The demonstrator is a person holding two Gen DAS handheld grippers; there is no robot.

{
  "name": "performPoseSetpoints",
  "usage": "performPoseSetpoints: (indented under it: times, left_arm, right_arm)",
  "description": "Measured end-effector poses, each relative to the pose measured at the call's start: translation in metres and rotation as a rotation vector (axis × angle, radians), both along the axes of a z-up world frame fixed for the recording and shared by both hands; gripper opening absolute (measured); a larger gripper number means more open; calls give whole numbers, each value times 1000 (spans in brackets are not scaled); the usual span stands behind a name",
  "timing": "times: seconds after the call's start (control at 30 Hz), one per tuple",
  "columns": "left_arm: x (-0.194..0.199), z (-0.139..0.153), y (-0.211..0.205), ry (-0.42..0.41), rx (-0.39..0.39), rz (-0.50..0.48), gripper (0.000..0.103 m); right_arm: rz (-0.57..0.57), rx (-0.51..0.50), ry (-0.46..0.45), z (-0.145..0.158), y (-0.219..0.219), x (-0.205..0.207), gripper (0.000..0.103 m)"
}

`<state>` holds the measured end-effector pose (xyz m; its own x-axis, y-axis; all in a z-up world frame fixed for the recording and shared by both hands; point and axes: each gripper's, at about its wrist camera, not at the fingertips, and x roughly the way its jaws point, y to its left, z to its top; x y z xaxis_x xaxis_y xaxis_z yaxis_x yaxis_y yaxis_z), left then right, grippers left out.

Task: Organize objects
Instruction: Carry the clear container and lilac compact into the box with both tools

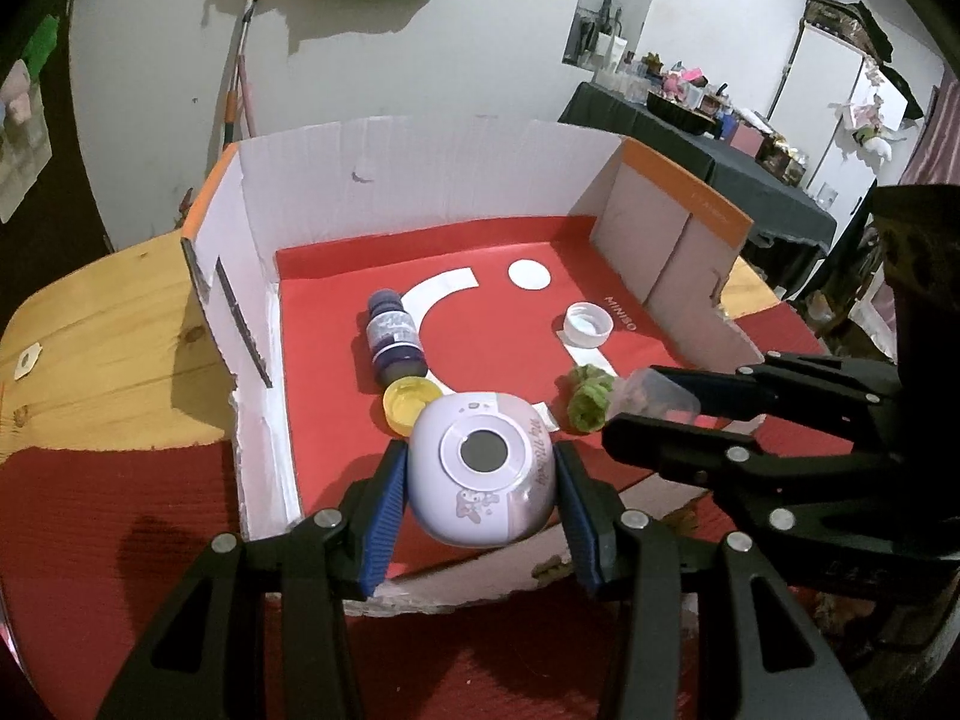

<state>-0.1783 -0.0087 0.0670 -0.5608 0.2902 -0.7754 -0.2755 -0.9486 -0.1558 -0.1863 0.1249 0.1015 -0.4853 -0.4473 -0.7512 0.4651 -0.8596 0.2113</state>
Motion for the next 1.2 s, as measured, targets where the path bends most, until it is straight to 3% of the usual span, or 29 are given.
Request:
performPoseSetpoints:
  times: [0.63, 1.2]
  left_arm:
    - [-15, -22, -1, -100, -73, -38, 49]
    - [-40, -36, 12, -106, -96, -12, 49]
  right_arm:
    - [9, 5, -178, -37, -1, -34, 33]
    - [-129, 68, -121, -37, 29, -46, 33]
